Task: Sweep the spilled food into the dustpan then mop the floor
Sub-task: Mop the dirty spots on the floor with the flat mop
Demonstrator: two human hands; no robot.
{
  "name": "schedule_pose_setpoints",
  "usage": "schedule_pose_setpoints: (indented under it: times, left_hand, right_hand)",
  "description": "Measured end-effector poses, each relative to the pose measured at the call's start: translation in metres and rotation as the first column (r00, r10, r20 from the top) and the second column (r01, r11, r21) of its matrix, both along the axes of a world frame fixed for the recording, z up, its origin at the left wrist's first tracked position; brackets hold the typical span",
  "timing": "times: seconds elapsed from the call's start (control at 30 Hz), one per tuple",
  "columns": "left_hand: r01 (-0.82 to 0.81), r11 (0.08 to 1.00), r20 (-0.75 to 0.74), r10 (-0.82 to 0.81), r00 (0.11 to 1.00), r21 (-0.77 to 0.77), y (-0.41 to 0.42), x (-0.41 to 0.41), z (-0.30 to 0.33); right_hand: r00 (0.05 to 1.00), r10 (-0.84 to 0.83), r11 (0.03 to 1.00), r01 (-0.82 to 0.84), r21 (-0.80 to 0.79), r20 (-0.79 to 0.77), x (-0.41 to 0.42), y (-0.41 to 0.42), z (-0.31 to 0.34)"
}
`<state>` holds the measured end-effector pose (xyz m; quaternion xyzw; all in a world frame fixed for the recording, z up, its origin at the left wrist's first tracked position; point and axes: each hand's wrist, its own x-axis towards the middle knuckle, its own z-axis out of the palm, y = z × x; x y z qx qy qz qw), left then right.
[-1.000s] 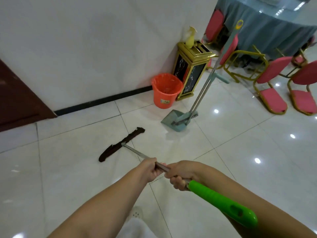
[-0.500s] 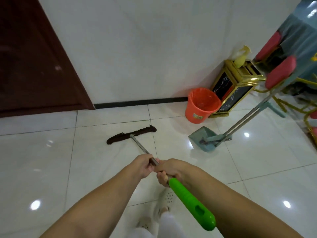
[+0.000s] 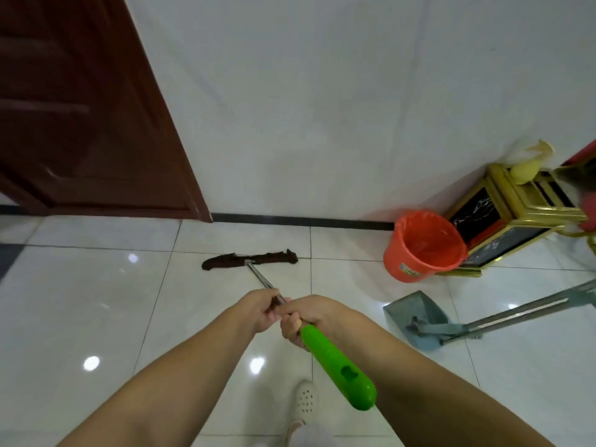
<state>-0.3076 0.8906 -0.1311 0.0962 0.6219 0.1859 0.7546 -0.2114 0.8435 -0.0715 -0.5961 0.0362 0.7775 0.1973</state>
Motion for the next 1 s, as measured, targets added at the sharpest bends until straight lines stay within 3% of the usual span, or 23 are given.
schedule_pose_setpoints:
  times: [0.1,0.3,0.43,0.5,0.6,0.7,0.77,1.0]
  left_hand:
    - [-0.013,0.999,-0.047,0.014,0.999,0.03,0.033,0.014,0.004]
    - [-0.114,0.992,0.016,0.113,0.993,0.047,0.089,0.025,0.005]
    - [-0.115,0.992,0.053,0.113,0.992,0.051,0.103,0.023,0.006]
    - [-0.136,0.99,0.095,0.131,0.987,0.04,0.112,0.02,0.008]
    - [-0.177,0.984,0.166,0.17,0.971,0.033,0.137,0.01,0.015]
    - [-0.201,0.976,0.224,0.179,0.958,0.084,0.167,-0.009,0.016]
    - [-0.132,0.984,0.254,0.097,0.962,0.124,0.192,-0.027,0.019]
    - [0.046,0.973,0.245,-0.103,0.964,0.226,0.277,-0.099,0.038]
  right_hand:
    - [0.997,-0.013,0.999,0.011,-0.031,-0.074,0.014,0.034,0.011]
    - [0.979,-0.087,0.994,0.075,-0.074,-0.183,0.035,0.096,0.023]
    - [0.984,0.004,0.999,-0.013,-0.051,-0.178,0.035,0.116,0.038]
    - [0.987,0.144,0.989,-0.14,0.047,-0.075,0.033,0.124,0.052]
    - [0.953,0.219,0.94,-0.264,0.218,0.207,0.031,0.14,0.068]
    - [0.935,0.132,0.878,-0.265,0.4,0.33,0.018,0.164,0.076]
    - [0.919,0.09,0.812,-0.29,0.506,0.384,-0.002,0.183,0.082]
    - [0.712,0.004,0.593,-0.567,0.571,0.702,-0.088,0.259,0.089]
